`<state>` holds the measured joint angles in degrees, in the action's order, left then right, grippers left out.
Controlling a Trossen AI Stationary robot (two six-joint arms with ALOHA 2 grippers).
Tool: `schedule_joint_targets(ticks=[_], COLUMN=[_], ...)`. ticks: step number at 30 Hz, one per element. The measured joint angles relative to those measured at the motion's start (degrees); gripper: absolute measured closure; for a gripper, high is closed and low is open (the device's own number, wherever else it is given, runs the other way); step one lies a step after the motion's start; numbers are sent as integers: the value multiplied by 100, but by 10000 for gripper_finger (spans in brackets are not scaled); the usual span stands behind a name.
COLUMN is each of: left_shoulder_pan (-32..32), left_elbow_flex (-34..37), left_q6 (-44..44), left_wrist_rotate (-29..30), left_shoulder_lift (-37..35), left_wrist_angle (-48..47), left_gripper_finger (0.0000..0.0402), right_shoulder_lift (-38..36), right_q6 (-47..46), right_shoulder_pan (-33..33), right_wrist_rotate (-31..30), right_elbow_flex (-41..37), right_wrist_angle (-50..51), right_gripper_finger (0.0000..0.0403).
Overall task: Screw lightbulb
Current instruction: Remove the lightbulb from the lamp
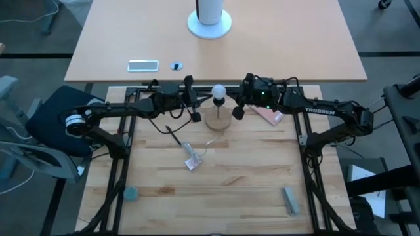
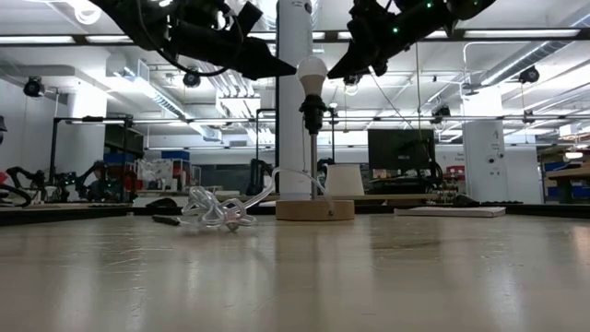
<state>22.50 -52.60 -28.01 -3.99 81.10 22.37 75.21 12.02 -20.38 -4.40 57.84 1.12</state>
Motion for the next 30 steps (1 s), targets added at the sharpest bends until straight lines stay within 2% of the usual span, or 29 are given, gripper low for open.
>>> schedule_joint_targets(ticks=[4, 9, 14, 23, 26, 30], left_shoulder_pan=[-1, 13, 14, 24, -7, -5], left_elbow_flex=[0, 0, 0, 2, 2, 2], left_q6=[-1, -4, -4, -22, -25, -35], left_wrist_rotate=[90, 739, 743, 68, -339, -309], left_shoulder_lift=[-57, -17, 164, 161, 105, 3], left_wrist_angle=[54, 249, 525, 493, 447, 290], left_gripper_finger=[401, 401, 401, 401, 401, 401], right_shoulder_lift=[-123, -156, -38, -21, -38, -49], right_q6=[12, 45, 50, 27, 49, 49], right_shoulder_pan=[12, 27, 28, 22, 11, 29], right_wrist_rotate=[36, 498, 546, 191, -79, -153], right_elbow_flex=[1, 0, 0, 0, 0, 0], right_wrist_angle=[143, 15, -234, -202, -136, 68], right_gripper_finger=[396, 396, 396, 396, 396, 396])
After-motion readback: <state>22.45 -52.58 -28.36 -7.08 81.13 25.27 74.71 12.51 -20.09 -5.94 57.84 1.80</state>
